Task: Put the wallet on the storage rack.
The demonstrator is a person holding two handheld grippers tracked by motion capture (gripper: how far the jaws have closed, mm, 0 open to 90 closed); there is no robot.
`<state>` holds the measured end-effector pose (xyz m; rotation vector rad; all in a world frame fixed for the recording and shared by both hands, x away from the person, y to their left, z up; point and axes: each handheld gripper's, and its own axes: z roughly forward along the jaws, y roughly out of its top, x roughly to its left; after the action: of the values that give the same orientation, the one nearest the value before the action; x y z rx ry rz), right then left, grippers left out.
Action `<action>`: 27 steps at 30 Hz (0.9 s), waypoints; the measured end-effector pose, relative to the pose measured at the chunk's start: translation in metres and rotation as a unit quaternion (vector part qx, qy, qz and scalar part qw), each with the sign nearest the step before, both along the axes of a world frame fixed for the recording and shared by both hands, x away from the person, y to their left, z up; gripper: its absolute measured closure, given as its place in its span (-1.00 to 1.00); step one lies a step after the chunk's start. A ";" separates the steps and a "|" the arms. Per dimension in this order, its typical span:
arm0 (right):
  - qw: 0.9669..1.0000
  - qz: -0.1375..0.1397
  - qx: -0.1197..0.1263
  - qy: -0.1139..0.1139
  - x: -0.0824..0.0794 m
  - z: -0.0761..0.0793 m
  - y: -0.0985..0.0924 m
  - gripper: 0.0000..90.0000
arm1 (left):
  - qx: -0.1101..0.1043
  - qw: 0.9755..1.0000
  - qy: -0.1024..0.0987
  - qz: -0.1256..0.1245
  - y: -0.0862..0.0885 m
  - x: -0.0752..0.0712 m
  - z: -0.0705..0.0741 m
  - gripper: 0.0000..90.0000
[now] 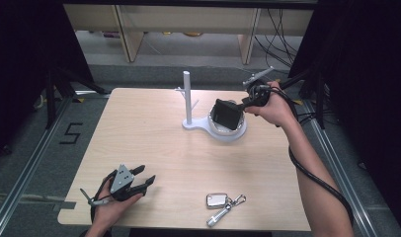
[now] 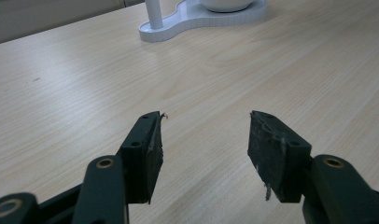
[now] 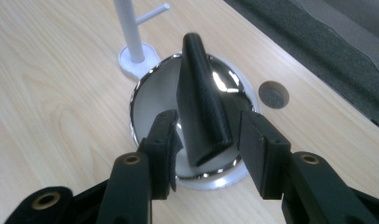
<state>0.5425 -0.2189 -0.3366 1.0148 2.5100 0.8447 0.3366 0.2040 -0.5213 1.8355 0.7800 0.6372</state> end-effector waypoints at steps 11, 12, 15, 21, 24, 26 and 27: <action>0.997 0.023 -0.026 0.062 -0.049 -0.023 -0.019 0.41 | 0.007 1.000 -0.003 -0.002 -0.002 0.000 0.004 -0.03; 0.996 0.032 -0.032 0.071 -0.054 -0.028 -0.020 0.43 | 0.006 1.000 -0.003 -0.002 -0.003 0.000 0.004 -0.02; 0.991 0.068 -0.054 0.097 -0.069 -0.043 -0.021 0.43 | 0.005 1.000 -0.002 -0.004 -0.004 0.000 0.003 -0.02; 0.980 0.115 -0.088 0.139 -0.096 -0.073 -0.018 0.43 | 0.008 1.000 -0.005 -0.004 -0.004 -0.001 0.005 -0.03; 0.972 0.140 -0.101 0.156 -0.107 -0.085 -0.017 0.42 | 0.005 1.000 -0.004 -0.003 -0.004 -0.001 0.004 -0.03; 0.970 0.150 -0.107 0.161 -0.112 -0.091 -0.017 0.41 | 0.007 1.000 -0.003 -0.003 -0.004 -0.001 0.005 -0.03; 0.967 0.155 -0.110 0.168 -0.116 -0.093 -0.017 0.40 | 0.005 1.000 -0.003 -0.003 -0.005 -0.001 0.005 -0.03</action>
<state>0.4269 -0.2358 -0.4294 0.7558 3.0248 0.4823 0.3352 0.1993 -0.5167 1.8444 0.7675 0.6429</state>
